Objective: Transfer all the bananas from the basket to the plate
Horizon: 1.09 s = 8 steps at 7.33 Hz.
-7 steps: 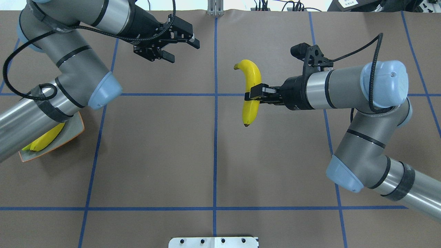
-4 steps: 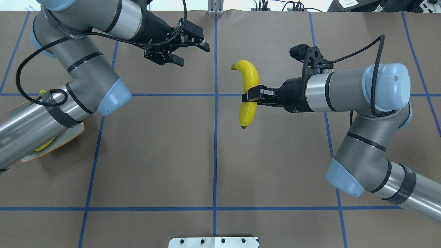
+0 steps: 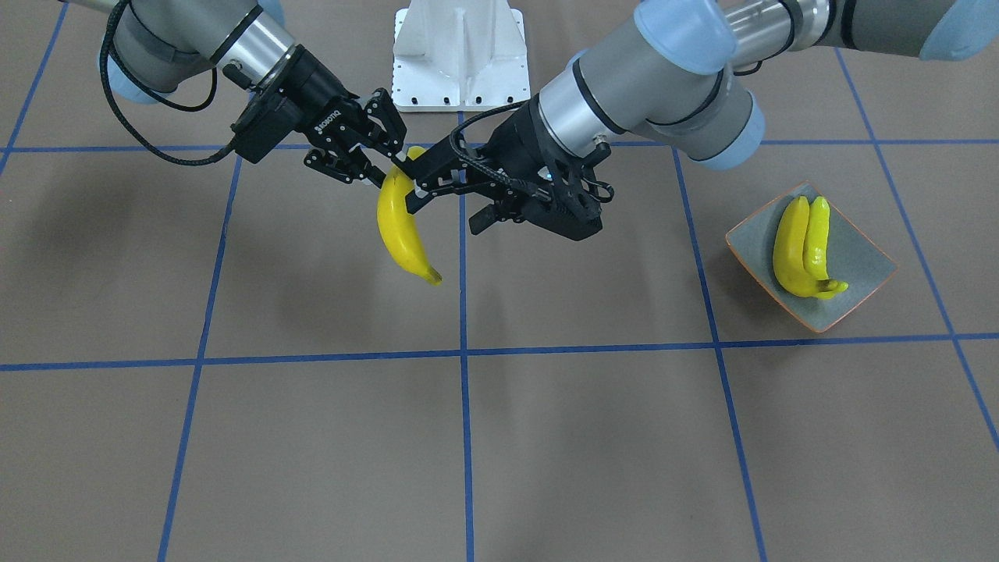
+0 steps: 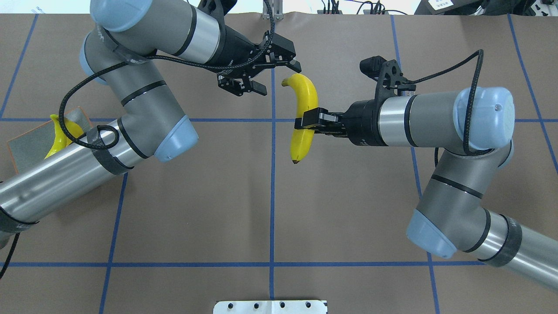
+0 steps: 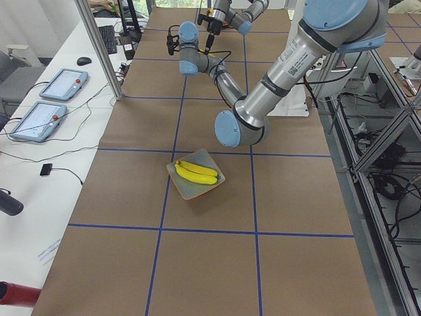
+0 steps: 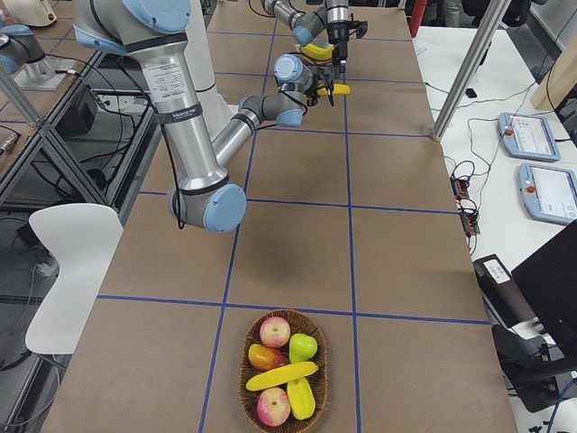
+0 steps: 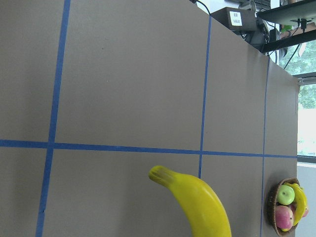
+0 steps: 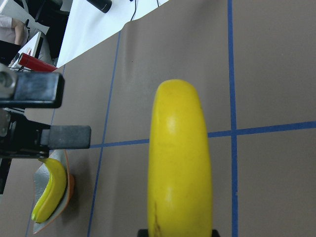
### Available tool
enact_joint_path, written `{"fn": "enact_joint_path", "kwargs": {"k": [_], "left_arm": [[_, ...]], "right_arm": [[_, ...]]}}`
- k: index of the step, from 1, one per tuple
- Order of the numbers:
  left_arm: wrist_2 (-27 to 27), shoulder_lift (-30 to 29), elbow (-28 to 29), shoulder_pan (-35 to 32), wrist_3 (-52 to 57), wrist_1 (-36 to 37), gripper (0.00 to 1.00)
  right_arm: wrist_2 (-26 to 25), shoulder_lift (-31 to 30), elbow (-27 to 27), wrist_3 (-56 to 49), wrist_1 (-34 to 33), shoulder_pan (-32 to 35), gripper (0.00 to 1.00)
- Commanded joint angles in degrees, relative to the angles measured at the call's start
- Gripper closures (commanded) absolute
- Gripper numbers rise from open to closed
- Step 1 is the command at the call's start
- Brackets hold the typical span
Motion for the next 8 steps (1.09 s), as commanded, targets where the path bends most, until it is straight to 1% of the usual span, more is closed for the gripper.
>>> {"fn": "enact_joint_path", "kwargs": {"k": [1, 2, 3, 4, 5, 6, 7, 8], "left_arm": [[1.1, -1.2, 1.0, 1.4, -0.4, 0.0, 0.03], [1.1, -1.4, 1.1, 1.5, -0.5, 0.0, 0.07], [1.1, -1.9, 1.1, 1.6, -0.6, 0.0, 0.16], [1.1, -1.9, 1.1, 1.9, -0.7, 0.0, 0.30], [1.1, -1.9, 1.0, 2.1, -0.7, 0.2, 0.47], [1.1, -1.8, 0.6, 2.2, -1.5, 0.2, 0.97], [1.0, -1.6, 0.4, 2.2, -2.4, 0.0, 1.00], [1.0, -1.5, 0.2, 2.2, -4.3, 0.0, 1.00]], "right_arm": [[0.1, 0.5, 0.9, -0.1, 0.0, -0.3, 1.00], [0.1, 0.7, 1.2, 0.0, 0.0, -0.4, 1.00], [0.1, 0.8, 1.3, -0.1, 0.0, -0.4, 1.00], [0.1, 1.0, 1.3, -0.1, 0.0, -0.4, 1.00], [0.1, 1.1, 1.3, -0.1, 0.0, -0.4, 1.00], [0.1, 1.1, 1.3, -0.1, 0.0, -0.4, 1.00], [0.1, 1.1, 1.5, -0.2, -0.1, -0.3, 1.00], [0.2, 1.0, 1.4, -0.4, 0.0, -0.2, 0.54]]}}
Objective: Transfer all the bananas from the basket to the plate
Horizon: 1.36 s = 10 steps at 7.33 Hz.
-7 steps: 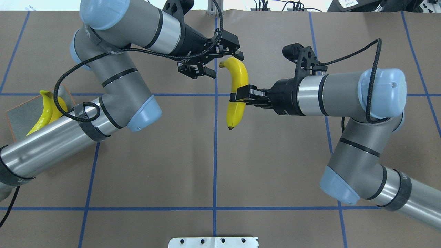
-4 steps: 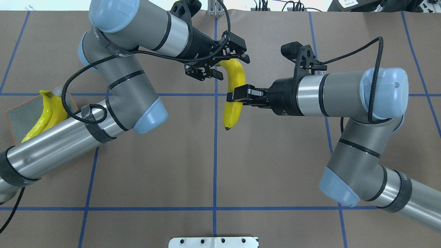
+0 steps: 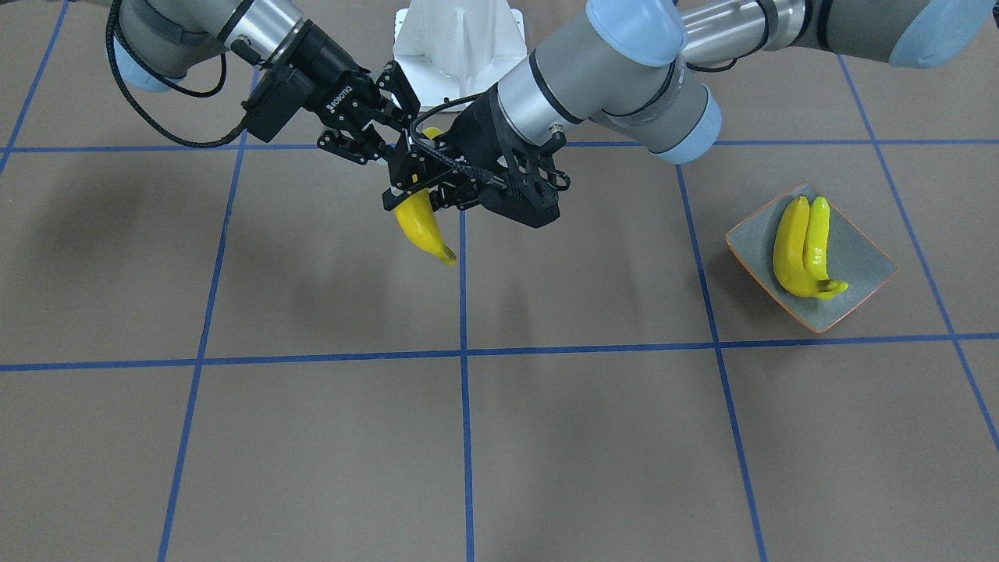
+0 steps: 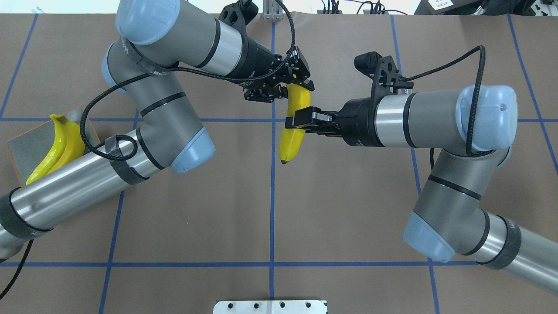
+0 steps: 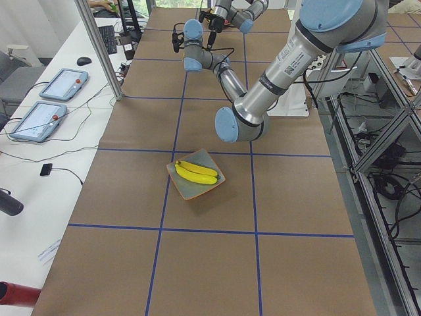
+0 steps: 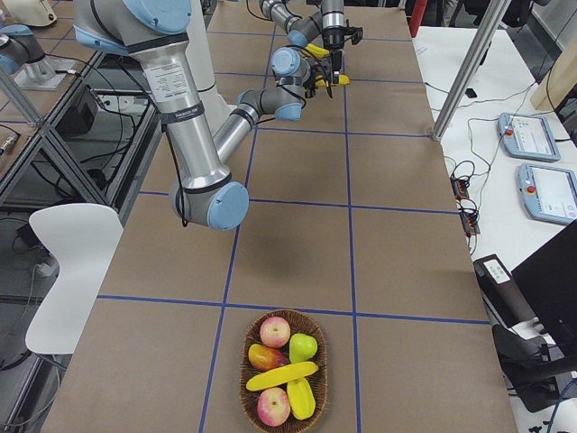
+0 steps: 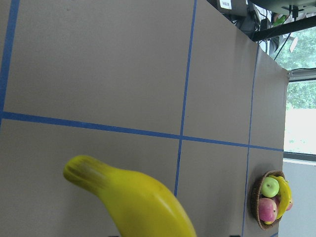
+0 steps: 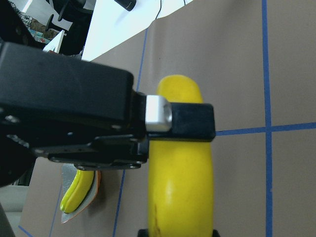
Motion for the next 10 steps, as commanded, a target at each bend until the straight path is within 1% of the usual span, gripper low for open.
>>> {"fn": "enact_joint_path", "kwargs": {"k": [1, 2, 4, 5, 6, 7, 8, 9, 10], "left_arm": [[-0.1, 0.2, -0.4, 0.1, -2.5, 0.1, 1.00], [-0.1, 0.4, -0.3, 0.1, -2.3, 0.2, 1.00], [-0.1, 1.7, -0.1, -0.1, -2.0, 0.8, 1.00], [-1.2, 4.4, -0.3, -1.9, -1.8, 1.9, 1.00], [-4.7, 7.7, -0.2, -5.0, 0.4, 3.1, 1.00], [-7.0, 13.5, -1.5, -9.5, 7.4, 3.2, 1.00], [-7.0, 20.1, -3.4, -10.2, 17.5, 3.6, 1.00], [-6.9, 23.3, -5.0, -11.8, 24.8, 7.2, 1.00], [-6.2, 24.8, -6.5, -13.3, 30.6, 12.4, 1.00]], "right_arm": [[-0.1, -0.2, 0.1, -0.3, 0.0, 0.4, 0.01], [0.4, -0.8, 1.2, -0.2, 0.0, 0.7, 0.00], [0.8, -6.9, 6.0, -0.1, 0.2, 2.1, 0.00], [1.0, -9.2, 6.3, -0.1, 0.2, 3.5, 0.00], [0.9, -11.6, 6.2, -0.1, 0.2, 4.4, 0.00], [0.7, -14.3, 6.2, -0.5, 0.2, 5.5, 0.00], [0.5, -15.9, 5.5, -0.8, 0.2, 6.4, 0.00], [0.3, -16.0, 3.8, -0.8, 0.2, 7.1, 0.00], [0.0, -16.0, 2.8, -0.8, 0.1, 7.2, 0.00]]}}
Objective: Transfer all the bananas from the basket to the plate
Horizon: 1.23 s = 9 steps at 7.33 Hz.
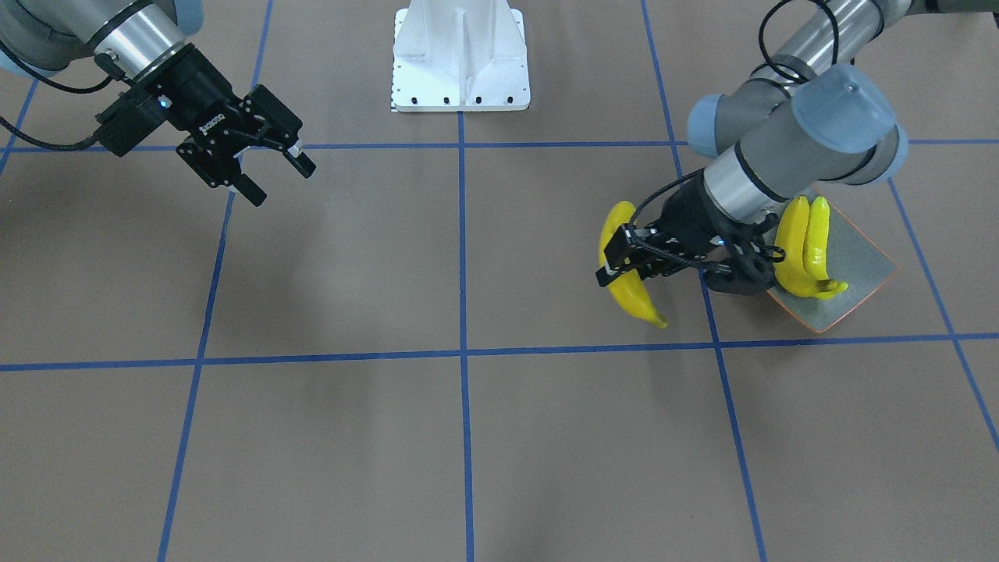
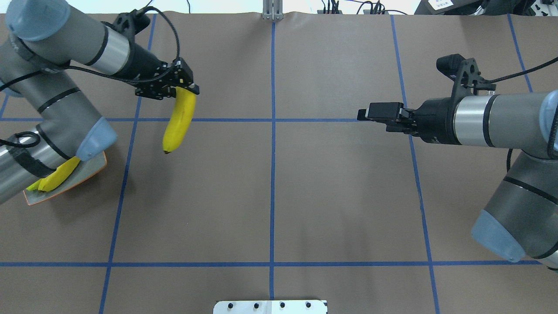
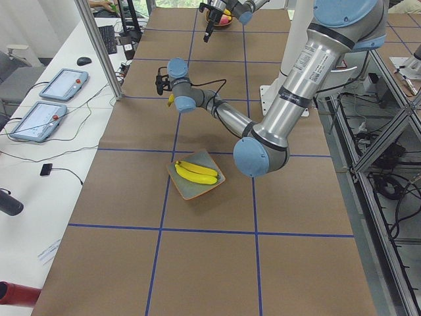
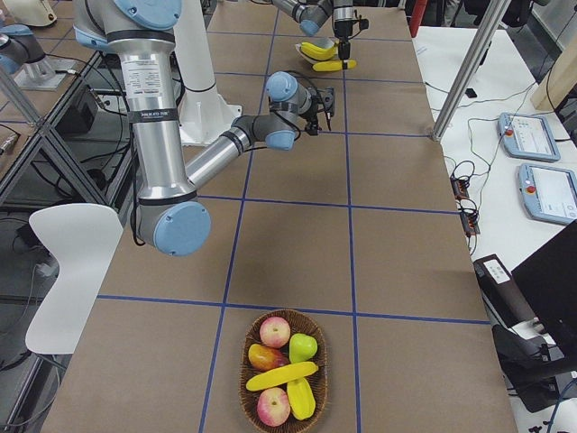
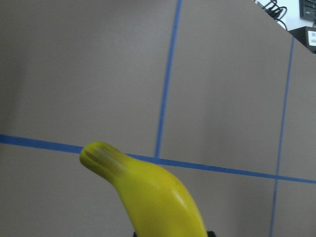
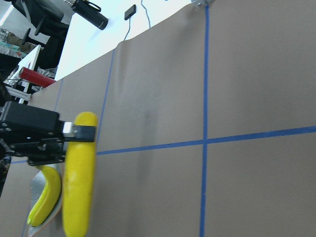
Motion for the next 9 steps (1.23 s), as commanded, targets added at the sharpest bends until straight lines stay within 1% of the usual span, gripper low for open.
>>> {"fn": "enact_joint_path", "kwargs": {"k": [1, 2, 3, 4, 5, 6, 8, 9], "left_arm": [[1.5, 6.8, -3.2, -3.4, 15.4, 8.2, 1.00], [1.5, 9.0, -4.3, -7.0, 23.9, 11.3, 1.00], [3.7, 10.6, -6.9, -7.4, 27.1, 16.9, 1.00], [8.8, 11.3, -12.1, -5.8, 27.3, 26.8, 1.00], [16.9, 11.4, -16.7, -0.5, 27.9, 36.5, 1.00], [23.5, 11.7, -17.7, 3.0, 28.9, 42.1, 1.00], [23.7, 12.6, -17.7, 3.9, 34.5, 42.2, 1.00], [23.6, 12.6, -17.2, 3.9, 34.6, 42.7, 1.00]], "right_arm": [[-0.5, -0.3, -1.9, -0.1, -0.1, 0.7, 0.00], [-1.4, -0.1, -2.8, -0.1, 0.0, 0.6, 0.00], [-1.6, -0.1, -3.2, -0.1, 0.0, 0.6, 0.00], [-1.7, 0.2, -4.4, -0.1, 0.0, 0.5, 0.00], [-1.8, 0.4, -4.8, -0.1, 0.0, 0.4, 0.00], [-1.8, 0.4, -4.9, -0.1, 0.1, 0.4, 0.00], [-1.8, 0.2, -5.6, -0.1, 1.7, 0.5, 0.00], [-1.8, 0.2, -5.6, 0.0, 1.7, 0.5, 0.00]]}}
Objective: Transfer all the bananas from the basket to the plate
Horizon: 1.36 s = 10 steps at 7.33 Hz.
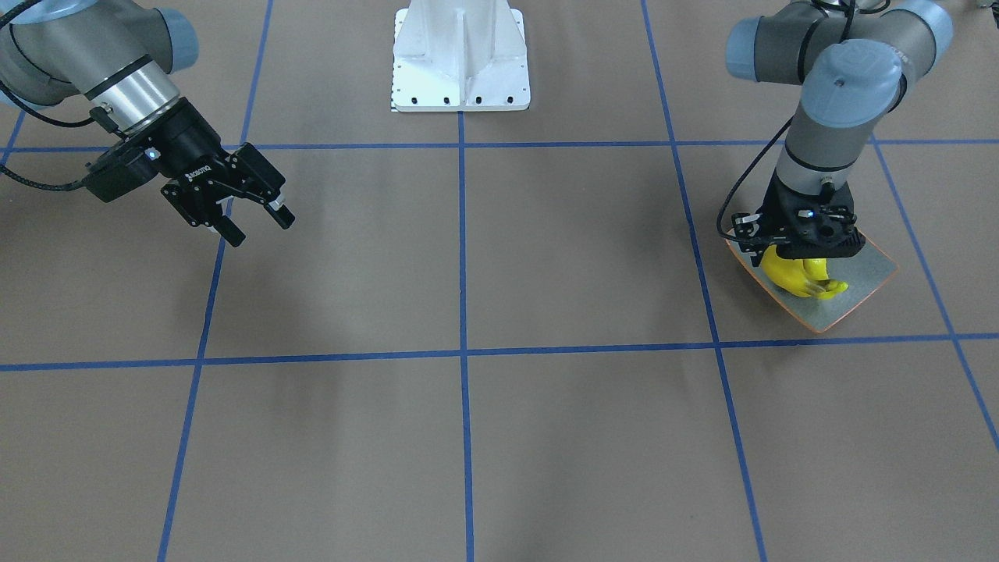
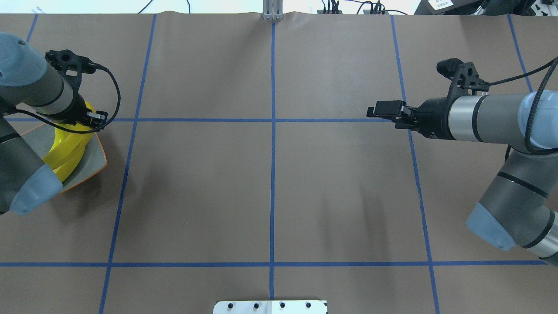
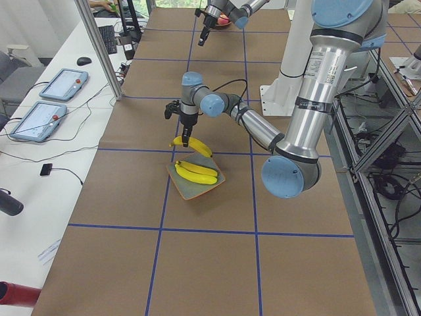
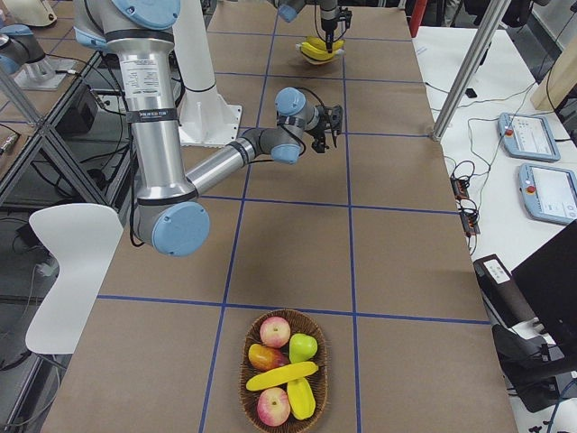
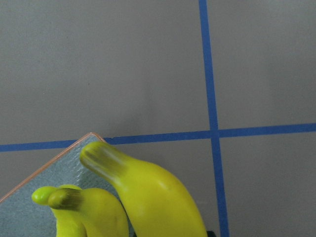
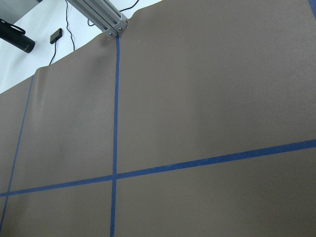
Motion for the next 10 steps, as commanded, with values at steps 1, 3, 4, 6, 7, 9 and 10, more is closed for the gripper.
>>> {"fn": "enact_joint_path", "kwargs": {"k": [1, 3, 4, 6, 7, 9, 10], "left_arm": [[0.3, 0.8, 0.2, 0.7, 1.5, 2.6, 1.00], [0.3, 1.9, 1.6, 1.0, 2.2, 2.7, 1.00], [0.2, 1.8, 2.1, 1.3, 2.2, 2.8, 1.00], [0.2, 1.8, 2.7, 2.2, 2.1, 2.7, 0.88], [0.4, 1.7, 3.3, 2.3, 2.2, 2.4, 0.46], [0.5, 1.5, 4.4, 2.3, 2.3, 2.2, 0.07], [0.4, 1.0, 4.7, 2.3, 3.0, 2.2, 0.01]], "right_arm": [[0.0, -0.1, -0.1, 0.1, 0.2, 0.0, 0.00], [-0.1, 0.0, -0.5, 0.2, 0.3, -0.1, 0.00], [-0.1, 0.0, -0.6, 0.2, 0.3, -0.1, 0.00], [-0.1, 0.0, -0.5, 0.3, 0.4, 0.0, 0.00], [-0.1, 0.0, -0.5, 0.5, 1.0, 0.0, 0.00], [-0.1, -0.1, -0.5, 0.7, 1.5, 0.1, 0.00], [-0.1, -0.1, -0.5, 0.7, 1.8, 0.0, 0.00]]}}
